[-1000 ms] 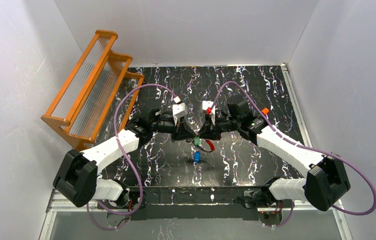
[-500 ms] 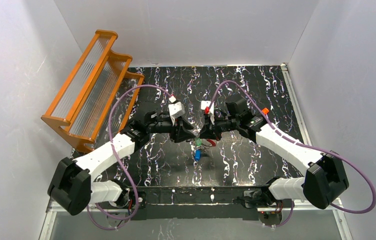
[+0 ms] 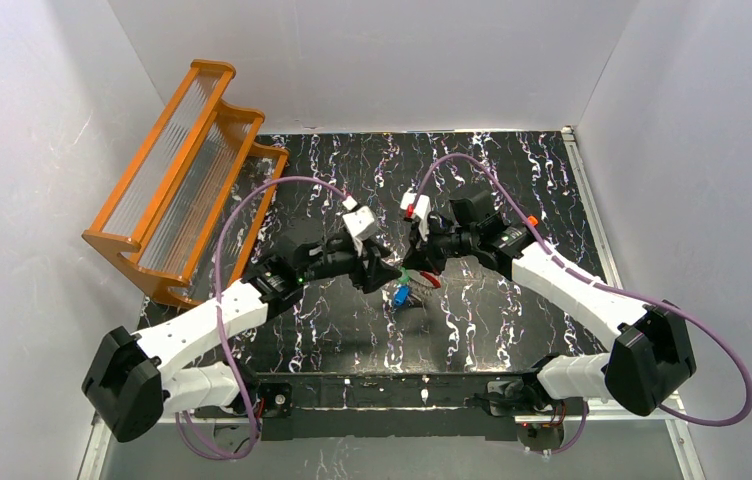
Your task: Remove the keys from the keyring
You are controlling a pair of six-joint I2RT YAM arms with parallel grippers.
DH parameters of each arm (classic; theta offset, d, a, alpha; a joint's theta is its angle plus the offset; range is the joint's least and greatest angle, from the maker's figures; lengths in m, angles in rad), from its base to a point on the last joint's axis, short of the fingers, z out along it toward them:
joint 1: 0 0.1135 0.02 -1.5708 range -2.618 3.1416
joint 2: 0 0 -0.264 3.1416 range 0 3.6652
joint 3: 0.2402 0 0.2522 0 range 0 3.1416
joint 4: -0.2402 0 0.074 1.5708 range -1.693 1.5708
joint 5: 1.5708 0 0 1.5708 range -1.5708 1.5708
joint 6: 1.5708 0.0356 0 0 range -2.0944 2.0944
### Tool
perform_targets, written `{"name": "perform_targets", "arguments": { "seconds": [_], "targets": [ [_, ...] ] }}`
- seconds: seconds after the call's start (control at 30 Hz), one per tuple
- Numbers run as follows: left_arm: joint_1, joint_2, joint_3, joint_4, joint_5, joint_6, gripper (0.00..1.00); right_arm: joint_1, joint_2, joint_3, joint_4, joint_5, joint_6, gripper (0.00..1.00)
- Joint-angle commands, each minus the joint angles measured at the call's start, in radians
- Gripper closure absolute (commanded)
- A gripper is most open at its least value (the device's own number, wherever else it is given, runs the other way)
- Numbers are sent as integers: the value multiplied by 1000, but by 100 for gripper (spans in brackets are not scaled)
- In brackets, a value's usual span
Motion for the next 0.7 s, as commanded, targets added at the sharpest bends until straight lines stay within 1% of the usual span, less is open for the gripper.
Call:
{"name": "perform_targets", "arguments": {
  "seconds": [0.0, 0.2, 0.27, 0.4, 0.5, 0.6, 0.67],
  "targets": [
    [-60, 36, 32, -22, -148, -15, 47, 5, 3, 61, 9, 36, 39, 99],
    [-100, 92, 81, -76, -251, 32, 53, 5, -6, 56, 11, 43, 50, 99],
    [-103, 102, 86, -82, -287, 32, 57, 5, -8, 52, 14, 41, 52, 99],
    [-104, 122, 94, -63, -299, 13, 66, 6, -12, 45, 16, 38, 55, 99],
    [-107, 138, 101, -57, -301, -2, 76, 5, -13, 41, 22, 38, 59, 99],
    [-107, 137, 97, -57, -303, -16, 91, 5, -25, 25, 44, 46, 70, 99],
    [-107, 118, 83, -58, -319, -35, 100, 5, -35, 11, 57, 67, 78, 99]
  ]
}}
